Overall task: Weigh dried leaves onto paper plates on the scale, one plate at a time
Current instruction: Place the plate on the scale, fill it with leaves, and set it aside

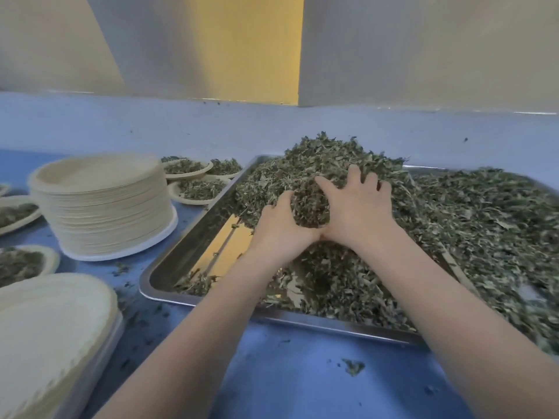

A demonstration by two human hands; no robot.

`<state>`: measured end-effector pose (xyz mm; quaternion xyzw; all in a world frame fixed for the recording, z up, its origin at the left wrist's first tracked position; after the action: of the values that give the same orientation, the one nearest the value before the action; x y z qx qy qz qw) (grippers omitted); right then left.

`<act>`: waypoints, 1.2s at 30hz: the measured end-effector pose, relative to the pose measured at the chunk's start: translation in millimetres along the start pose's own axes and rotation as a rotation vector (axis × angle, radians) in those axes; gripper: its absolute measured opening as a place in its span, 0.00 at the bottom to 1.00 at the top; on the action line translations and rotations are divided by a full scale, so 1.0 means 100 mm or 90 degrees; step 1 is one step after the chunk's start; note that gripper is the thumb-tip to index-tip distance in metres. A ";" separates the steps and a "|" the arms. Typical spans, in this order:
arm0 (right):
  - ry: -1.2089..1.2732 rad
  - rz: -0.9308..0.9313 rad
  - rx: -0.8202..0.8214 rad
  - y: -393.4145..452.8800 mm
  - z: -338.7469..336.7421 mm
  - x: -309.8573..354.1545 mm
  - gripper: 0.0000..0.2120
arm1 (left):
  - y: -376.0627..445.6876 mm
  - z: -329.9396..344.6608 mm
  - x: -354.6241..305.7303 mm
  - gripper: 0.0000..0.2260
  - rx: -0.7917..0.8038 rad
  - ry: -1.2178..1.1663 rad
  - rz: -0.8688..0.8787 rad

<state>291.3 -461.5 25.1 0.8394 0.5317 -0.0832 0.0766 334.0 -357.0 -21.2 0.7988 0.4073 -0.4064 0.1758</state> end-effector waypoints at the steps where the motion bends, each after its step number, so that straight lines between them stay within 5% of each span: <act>1: 0.040 0.009 0.010 0.01 0.05 -0.05 0.42 | 0.01 0.03 -0.05 0.40 0.006 -0.005 0.008; 8: 0.135 -0.102 -0.225 -0.10 -0.27 0.02 0.18 | -0.04 0.06 -0.22 0.38 -0.003 -0.136 0.059; 14: 0.229 -0.218 -0.317 -0.30 -0.49 0.24 0.17 | -0.26 -0.28 -0.22 0.46 -0.042 -0.112 0.068; 22: 0.150 -0.263 -0.186 -0.27 -0.43 0.87 0.17 | -0.65 -0.61 0.23 0.50 -0.052 -0.084 -0.020; 32: 0.347 -0.270 0.080 -0.23 0.11 1.35 0.16 | -0.99 -0.77 0.71 0.46 -0.061 -0.073 -0.068; 36: 0.469 -0.270 -0.004 -0.19 0.05 1.28 0.03 | -1.01 -0.77 0.75 0.42 -0.063 -0.083 -0.073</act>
<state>327.2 -342.0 -8.5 0.6846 0.6848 0.2104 -0.1349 318.6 -210.6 -28.4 0.7363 0.4594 -0.4465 0.2179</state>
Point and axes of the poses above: each hand's wrist, its own y-axis towards the middle knuckle, its own z-axis out of the palm, x = y × z, the point moved 9 cm from there along y, towards the middle knuckle, and after that the axes turned 13 degrees about x, right-handed, at the moved point
